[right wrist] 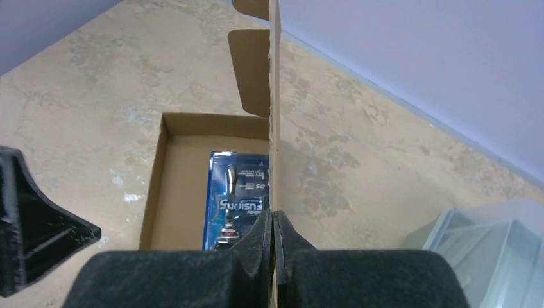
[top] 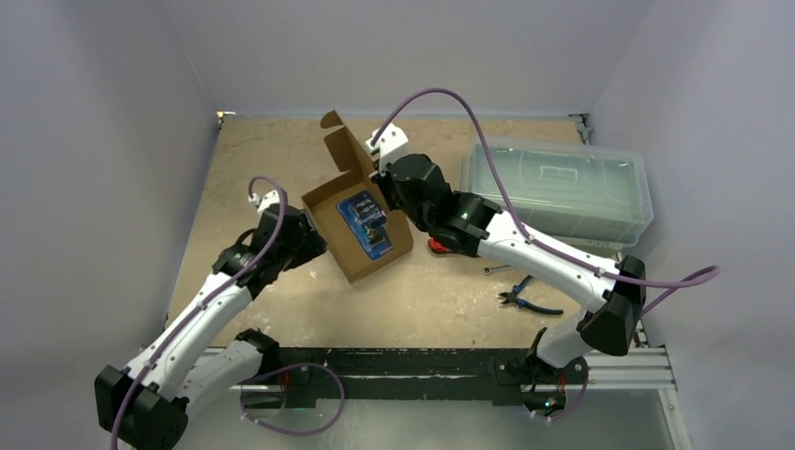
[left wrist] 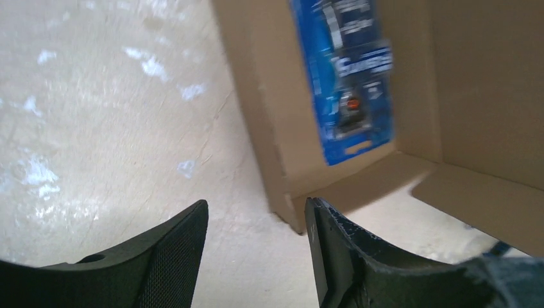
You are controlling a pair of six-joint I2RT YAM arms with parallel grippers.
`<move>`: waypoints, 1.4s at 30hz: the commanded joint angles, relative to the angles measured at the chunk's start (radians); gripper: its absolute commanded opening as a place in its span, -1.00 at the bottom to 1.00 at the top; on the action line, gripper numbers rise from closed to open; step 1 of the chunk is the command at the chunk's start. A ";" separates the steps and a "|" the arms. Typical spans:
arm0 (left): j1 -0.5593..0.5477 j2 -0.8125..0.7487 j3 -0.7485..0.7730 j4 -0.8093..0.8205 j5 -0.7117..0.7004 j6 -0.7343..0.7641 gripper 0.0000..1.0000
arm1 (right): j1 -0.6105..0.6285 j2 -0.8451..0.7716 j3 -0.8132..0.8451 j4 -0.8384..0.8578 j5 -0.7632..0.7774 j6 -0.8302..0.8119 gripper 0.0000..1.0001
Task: Unpack the express box
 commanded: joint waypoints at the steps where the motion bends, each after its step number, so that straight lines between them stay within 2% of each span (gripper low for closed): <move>1: 0.005 -0.115 0.093 -0.006 0.011 0.150 0.16 | -0.006 0.007 0.043 0.107 -0.099 -0.119 -1.00; 4: 0.005 -0.140 0.117 0.040 0.089 0.226 0.16 | -0.034 0.036 0.095 0.066 -0.157 -0.083 -1.00; 8: 0.005 -0.085 0.156 0.089 0.154 0.257 0.15 | -0.116 0.079 0.180 0.010 -0.305 0.079 -1.00; 10: 0.005 -0.019 0.174 0.108 0.149 0.236 0.16 | -0.148 0.098 0.220 -0.006 -0.346 0.125 -1.00; 16: 0.014 0.286 0.334 -0.023 0.119 0.098 0.30 | -0.164 0.137 0.290 -0.047 -0.326 0.197 -1.00; 19: 0.032 0.376 0.341 0.007 0.149 0.065 0.32 | -0.186 0.152 0.309 -0.080 -0.307 0.237 -1.00; 24: 0.043 0.450 0.311 0.103 0.149 0.022 0.33 | -0.226 0.142 0.248 -0.064 -0.322 0.275 -1.00; 27: 0.044 0.494 0.301 0.125 0.160 0.024 0.32 | -0.309 0.122 0.167 -0.004 -0.481 0.337 -1.00; 31: 0.047 0.526 0.299 0.126 0.159 0.042 0.32 | -0.402 0.115 0.099 0.030 -0.579 0.353 -0.99; 37: 0.055 0.533 0.342 0.097 0.149 0.105 0.33 | -0.436 0.150 0.120 -0.069 -0.499 0.293 -0.66; 40: 0.072 0.491 0.332 0.127 0.175 0.153 0.35 | -0.436 0.135 0.123 -0.103 -0.424 0.284 -0.27; 42: 0.087 0.454 0.309 0.158 0.183 0.169 0.45 | -0.434 0.123 0.129 -0.114 -0.415 0.259 -0.09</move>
